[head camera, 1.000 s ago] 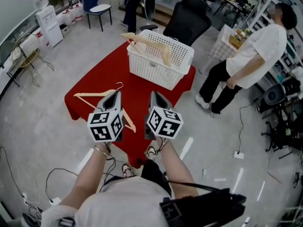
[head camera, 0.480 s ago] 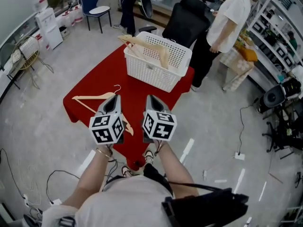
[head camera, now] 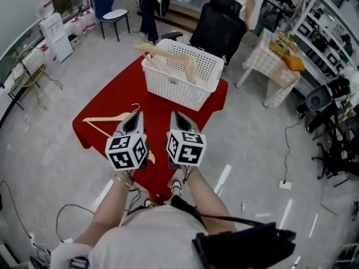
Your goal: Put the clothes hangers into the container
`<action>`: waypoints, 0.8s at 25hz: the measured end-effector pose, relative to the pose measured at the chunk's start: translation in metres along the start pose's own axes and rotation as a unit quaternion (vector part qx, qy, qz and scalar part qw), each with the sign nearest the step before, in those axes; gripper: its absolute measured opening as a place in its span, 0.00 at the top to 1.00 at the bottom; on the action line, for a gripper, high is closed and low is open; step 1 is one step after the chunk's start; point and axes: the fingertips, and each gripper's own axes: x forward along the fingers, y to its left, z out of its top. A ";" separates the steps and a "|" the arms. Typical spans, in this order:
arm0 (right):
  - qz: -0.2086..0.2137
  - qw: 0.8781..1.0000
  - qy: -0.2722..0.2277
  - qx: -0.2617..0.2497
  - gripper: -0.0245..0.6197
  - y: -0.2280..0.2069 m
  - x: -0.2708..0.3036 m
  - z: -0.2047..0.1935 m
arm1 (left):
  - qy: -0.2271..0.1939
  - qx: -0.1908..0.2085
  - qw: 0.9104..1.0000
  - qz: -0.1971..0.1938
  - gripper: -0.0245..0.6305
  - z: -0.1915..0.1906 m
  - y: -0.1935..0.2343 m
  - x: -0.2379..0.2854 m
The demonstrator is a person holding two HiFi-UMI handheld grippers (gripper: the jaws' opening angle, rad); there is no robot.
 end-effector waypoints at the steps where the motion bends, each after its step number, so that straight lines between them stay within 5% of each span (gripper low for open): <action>1: 0.001 1.000 0.001 0.000 0.94 -0.001 0.000 0.000 | 0.001 0.000 1.000 0.003 0.96 -0.001 0.000 0.000; 11: 0.053 0.998 0.034 0.018 0.94 0.000 0.038 -0.008 | 0.011 -0.016 0.997 0.077 0.96 -0.016 0.033 0.004; 20: 0.166 0.969 0.181 -0.027 0.93 0.070 0.101 -0.090 | 0.039 -0.075 0.980 0.180 0.96 -0.057 0.113 -0.015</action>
